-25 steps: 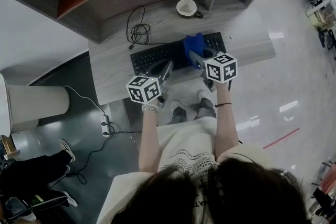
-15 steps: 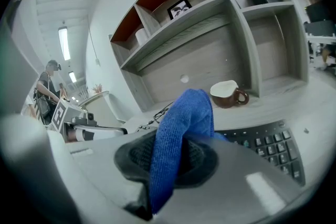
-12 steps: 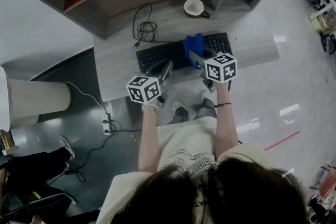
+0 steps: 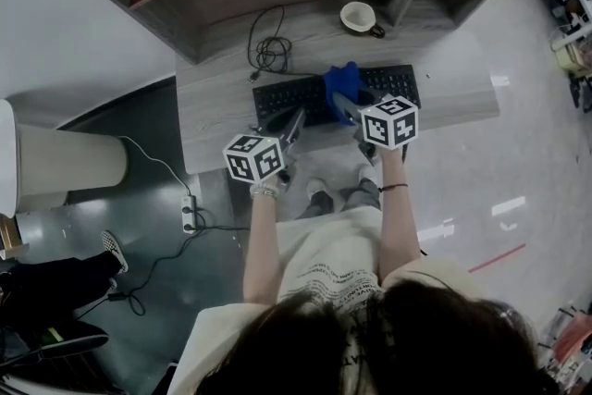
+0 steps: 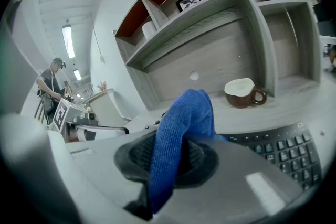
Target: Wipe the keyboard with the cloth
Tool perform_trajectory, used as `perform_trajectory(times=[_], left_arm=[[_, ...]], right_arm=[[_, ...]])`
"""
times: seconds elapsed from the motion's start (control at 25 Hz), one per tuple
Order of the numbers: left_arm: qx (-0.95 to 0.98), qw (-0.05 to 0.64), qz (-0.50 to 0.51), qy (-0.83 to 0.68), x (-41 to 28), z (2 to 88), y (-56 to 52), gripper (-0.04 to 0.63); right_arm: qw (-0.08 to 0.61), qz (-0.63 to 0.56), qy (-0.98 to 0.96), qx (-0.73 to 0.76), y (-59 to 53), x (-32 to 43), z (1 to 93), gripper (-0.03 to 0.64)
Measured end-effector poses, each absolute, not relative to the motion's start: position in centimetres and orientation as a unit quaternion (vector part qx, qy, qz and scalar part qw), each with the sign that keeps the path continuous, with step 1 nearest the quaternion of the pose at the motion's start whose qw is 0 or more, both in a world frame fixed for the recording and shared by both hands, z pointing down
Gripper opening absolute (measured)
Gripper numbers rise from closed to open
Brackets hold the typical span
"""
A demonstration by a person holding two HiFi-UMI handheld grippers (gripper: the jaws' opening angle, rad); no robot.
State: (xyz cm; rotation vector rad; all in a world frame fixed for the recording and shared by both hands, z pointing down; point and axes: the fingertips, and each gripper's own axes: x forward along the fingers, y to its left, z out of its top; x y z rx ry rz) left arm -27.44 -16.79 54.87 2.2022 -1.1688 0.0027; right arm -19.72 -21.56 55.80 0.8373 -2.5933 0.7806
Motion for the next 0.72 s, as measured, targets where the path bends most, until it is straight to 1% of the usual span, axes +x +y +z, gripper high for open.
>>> perform_trajectory(times=[0.72], left_arm=[[0.825,0.316,-0.001,-0.468,-29.9,55.1,-16.0,0.005]], right_arm=[[0.152,0.269,-0.913,0.266,-21.1,-22.4,56.1,0.058]])
